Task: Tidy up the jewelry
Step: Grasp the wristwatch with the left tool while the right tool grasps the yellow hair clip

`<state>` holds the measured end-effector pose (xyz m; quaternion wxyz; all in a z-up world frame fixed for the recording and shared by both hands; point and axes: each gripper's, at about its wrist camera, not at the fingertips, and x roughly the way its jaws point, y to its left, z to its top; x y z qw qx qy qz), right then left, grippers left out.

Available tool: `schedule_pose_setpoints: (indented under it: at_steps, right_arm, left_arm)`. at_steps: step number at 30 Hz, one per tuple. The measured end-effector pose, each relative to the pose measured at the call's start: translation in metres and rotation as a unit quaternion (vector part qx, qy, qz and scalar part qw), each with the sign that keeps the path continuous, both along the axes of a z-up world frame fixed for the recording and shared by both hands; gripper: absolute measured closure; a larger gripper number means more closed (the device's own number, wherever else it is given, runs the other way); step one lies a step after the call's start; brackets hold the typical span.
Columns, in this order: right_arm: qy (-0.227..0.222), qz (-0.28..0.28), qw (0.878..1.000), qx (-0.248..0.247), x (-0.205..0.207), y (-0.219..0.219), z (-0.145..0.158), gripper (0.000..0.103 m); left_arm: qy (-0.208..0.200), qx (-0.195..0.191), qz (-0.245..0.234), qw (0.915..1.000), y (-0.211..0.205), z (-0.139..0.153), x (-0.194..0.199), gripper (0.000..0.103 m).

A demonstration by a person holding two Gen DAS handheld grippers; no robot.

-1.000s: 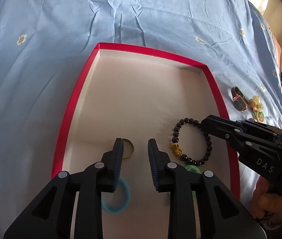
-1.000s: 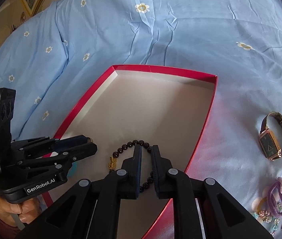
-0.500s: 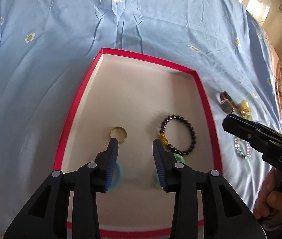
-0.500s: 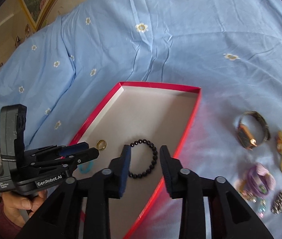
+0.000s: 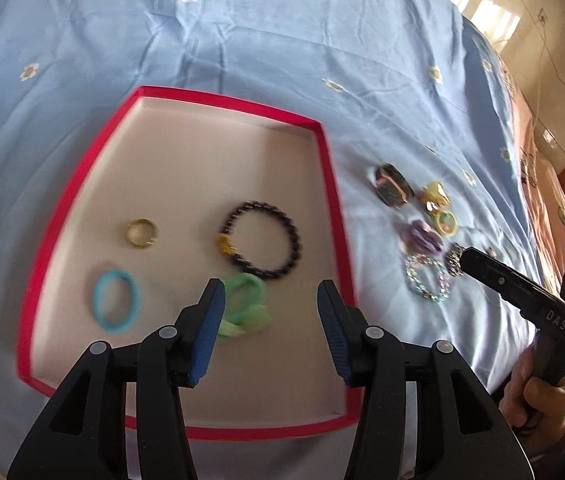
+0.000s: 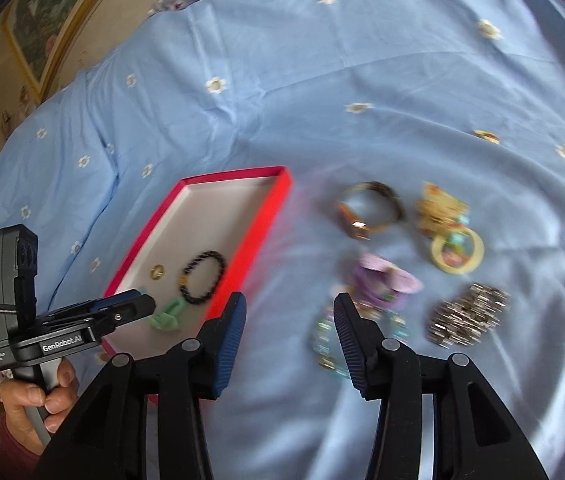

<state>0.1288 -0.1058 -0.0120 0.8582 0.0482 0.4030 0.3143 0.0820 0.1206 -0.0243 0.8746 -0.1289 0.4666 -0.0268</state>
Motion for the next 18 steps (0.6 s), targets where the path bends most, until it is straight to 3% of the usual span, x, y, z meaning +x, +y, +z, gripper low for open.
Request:
schedule_pose_setpoints:
  at_steps: [8, 18]
  right_arm:
    - [0.009, -0.048, 0.999, 0.003, 0.001, -0.049, -0.008, 0.053]
    - [0.013, -0.075, 0.997, 0.012, 0.009, -0.079, -0.01, 0.053]
  left_arm:
    - [0.003, 0.0, -0.027, 0.9996, -0.03, 0.001, 0.007, 0.054]
    - [0.004, 0.004, -0.049, 0.9988, -0.058, 0.006, 0.027, 0.053]
